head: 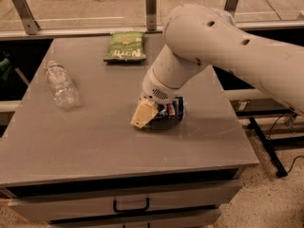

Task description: Pick pepsi can

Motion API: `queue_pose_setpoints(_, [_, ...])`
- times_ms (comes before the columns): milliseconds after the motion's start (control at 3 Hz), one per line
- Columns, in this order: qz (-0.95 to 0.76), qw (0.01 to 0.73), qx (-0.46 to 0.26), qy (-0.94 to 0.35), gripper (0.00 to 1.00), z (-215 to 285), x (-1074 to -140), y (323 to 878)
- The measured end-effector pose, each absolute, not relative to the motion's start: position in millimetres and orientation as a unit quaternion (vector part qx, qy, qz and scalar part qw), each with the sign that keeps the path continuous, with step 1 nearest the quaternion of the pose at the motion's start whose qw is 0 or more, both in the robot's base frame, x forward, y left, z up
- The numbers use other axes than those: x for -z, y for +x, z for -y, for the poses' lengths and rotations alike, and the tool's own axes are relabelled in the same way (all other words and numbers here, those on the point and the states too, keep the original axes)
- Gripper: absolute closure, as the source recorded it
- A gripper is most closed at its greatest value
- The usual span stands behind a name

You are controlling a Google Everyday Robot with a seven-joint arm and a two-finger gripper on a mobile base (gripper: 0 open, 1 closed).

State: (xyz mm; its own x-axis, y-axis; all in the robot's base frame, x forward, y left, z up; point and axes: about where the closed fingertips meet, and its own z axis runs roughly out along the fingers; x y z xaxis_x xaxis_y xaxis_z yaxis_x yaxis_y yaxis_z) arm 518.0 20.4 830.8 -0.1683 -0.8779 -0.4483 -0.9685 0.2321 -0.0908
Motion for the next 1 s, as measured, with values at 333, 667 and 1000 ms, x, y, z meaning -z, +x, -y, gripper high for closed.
queue_pose_setpoints(333, [-0.757,0.209,-0.108,-0.61,1.0,-20.3,-831.0,518.0])
queue_pose_setpoints(667, [-0.757,0.209,-0.108,-0.61,1.0,-20.3,-831.2,518.0])
queue_pose_setpoints(1000, [-0.757,0.209,-0.108,-0.61,0.75,-20.4,-832.1,517.9])
